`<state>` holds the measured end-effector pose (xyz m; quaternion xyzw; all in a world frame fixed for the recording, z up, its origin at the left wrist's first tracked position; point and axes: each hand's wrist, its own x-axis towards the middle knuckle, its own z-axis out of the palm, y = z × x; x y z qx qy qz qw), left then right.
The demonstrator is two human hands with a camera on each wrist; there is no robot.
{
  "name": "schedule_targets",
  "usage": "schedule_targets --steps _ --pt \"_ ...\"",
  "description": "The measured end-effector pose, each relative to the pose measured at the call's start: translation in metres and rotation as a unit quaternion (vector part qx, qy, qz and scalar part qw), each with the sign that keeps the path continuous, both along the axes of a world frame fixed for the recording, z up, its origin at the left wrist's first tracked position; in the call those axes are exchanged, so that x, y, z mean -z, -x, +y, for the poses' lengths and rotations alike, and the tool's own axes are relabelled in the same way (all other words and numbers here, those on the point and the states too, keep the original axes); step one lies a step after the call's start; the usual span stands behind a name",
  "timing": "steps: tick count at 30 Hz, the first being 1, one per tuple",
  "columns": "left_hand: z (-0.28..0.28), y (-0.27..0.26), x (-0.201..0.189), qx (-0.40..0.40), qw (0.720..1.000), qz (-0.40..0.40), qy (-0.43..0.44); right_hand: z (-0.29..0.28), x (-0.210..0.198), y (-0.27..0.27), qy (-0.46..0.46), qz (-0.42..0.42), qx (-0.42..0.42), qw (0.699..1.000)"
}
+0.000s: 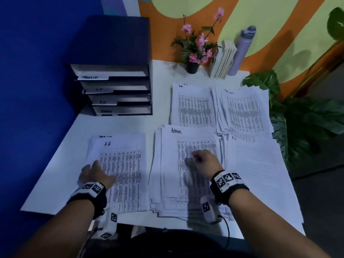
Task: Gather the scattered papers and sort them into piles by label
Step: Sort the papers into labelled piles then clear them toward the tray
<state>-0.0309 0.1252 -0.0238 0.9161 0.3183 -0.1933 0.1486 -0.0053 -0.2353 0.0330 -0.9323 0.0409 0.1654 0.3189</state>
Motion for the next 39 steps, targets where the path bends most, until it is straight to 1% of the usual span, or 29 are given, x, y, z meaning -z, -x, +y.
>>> schedule_targets --steps 3,4,6,9,11,13,15,17,20,22,24,25,27,28,29,32,34,36,39 --pt "0.009 0.004 0.000 -0.011 1.000 0.007 0.014 0.057 0.002 0.005 -0.018 0.038 -0.087 0.995" --pt "0.012 0.004 0.000 -0.013 1.000 0.008 0.017 0.073 0.003 0.008 -0.021 0.048 -0.105 0.993" --pt "0.017 0.005 0.001 -0.007 1.000 0.015 0.016 0.099 0.007 0.011 -0.026 0.070 -0.115 0.991" --pt "0.022 0.006 -0.001 0.000 1.000 0.017 0.024 0.125 0.016 0.013 -0.020 0.090 -0.110 0.990" --pt "0.023 0.007 -0.001 -0.014 0.997 -0.011 0.077 0.135 0.020 0.011 -0.013 0.103 -0.109 0.989" --pt "0.024 0.008 -0.002 -0.019 0.990 -0.046 0.133 0.143 0.022 0.008 0.000 0.097 -0.116 0.989" --pt "0.027 0.011 -0.001 -0.015 0.982 -0.092 0.167 0.146 0.023 0.006 0.006 0.098 -0.115 0.989" --pt "0.030 0.014 -0.003 -0.015 0.968 -0.140 0.209 0.147 0.027 0.003 -0.001 0.102 -0.100 0.990" --pt "0.033 0.017 -0.008 0.006 0.953 -0.159 0.258 0.147 0.030 -0.002 -0.036 0.101 -0.024 0.994" --pt "0.035 0.018 -0.009 0.007 0.954 -0.167 0.250 0.145 0.030 -0.005 -0.060 0.094 0.044 0.993" --pt "0.040 0.014 -0.008 -0.010 0.962 -0.174 0.209 0.140 0.032 -0.008 -0.078 0.082 0.097 0.989" --pt "0.044 0.012 -0.005 -0.009 0.972 -0.158 0.175 0.137 0.032 -0.009 -0.081 0.080 0.109 0.987" --pt "0.052 0.010 0.000 0.025 0.994 -0.073 0.082 0.132 0.033 -0.009 -0.081 0.096 0.124 0.984" --pt "0.055 0.010 0.003 0.034 0.997 -0.039 0.052 0.130 0.033 -0.008 -0.080 0.107 0.133 0.982" --pt "0.056 0.010 0.003 0.038 0.998 -0.025 0.041 0.129 0.034 -0.006 -0.081 0.112 0.139 0.981" --pt "0.060 0.009 0.011 0.036 0.997 -0.031 0.053 0.129 0.035 -0.002 -0.072 0.114 0.143 0.981" --pt "0.060 0.008 0.010 0.038 0.997 -0.040 0.056 0.131 0.037 0.001 -0.083 0.107 0.149 0.980" --pt "0.058 0.009 0.008 0.030 0.994 -0.075 0.067 0.131 0.040 0.002 -0.101 0.094 0.159 0.978" --pt "0.056 0.012 0.006 0.001 0.987 -0.121 0.110 0.128 0.042 0.000 -0.121 0.090 0.175 0.973"
